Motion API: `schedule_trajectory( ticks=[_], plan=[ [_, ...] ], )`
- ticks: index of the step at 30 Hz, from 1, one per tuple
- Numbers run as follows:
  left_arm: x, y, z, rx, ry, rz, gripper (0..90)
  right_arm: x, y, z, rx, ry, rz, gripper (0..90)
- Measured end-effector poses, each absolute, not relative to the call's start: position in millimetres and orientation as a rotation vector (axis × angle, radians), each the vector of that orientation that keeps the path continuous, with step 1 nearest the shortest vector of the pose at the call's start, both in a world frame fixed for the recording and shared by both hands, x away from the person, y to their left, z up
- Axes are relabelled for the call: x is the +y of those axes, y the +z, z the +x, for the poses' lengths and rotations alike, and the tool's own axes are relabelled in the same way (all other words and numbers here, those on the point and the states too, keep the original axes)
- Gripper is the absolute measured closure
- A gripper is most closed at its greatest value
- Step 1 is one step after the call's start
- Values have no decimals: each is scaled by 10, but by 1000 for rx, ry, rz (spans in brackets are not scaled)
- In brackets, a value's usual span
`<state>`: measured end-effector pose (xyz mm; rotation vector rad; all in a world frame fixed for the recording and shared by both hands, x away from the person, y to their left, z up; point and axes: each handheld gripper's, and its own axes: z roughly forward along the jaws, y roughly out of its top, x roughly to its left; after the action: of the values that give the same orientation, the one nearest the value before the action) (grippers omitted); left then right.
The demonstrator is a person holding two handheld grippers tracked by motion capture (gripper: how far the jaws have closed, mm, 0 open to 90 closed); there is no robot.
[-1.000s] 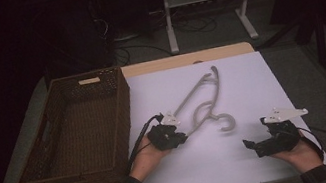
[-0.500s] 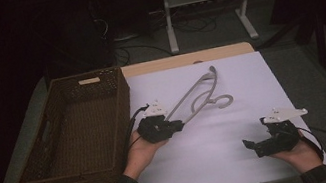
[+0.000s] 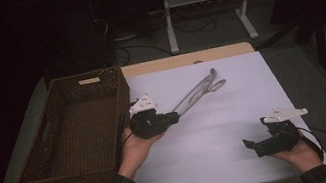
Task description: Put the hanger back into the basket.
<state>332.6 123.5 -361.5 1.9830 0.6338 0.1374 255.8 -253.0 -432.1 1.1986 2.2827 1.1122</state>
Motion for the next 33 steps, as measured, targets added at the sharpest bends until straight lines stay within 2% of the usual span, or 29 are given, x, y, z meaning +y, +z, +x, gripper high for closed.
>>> schedule_trajectory(
  ticks=[13,33],
  plan=[
    [1351,-3338,3283,629,152,1912,829,-2532,-4318,2556,2277,1110,1203,2],
    [1871,-2824,3349,649,120,1857,829,-2545,-4320,2559,2265,1107,1214,2]
  ],
)
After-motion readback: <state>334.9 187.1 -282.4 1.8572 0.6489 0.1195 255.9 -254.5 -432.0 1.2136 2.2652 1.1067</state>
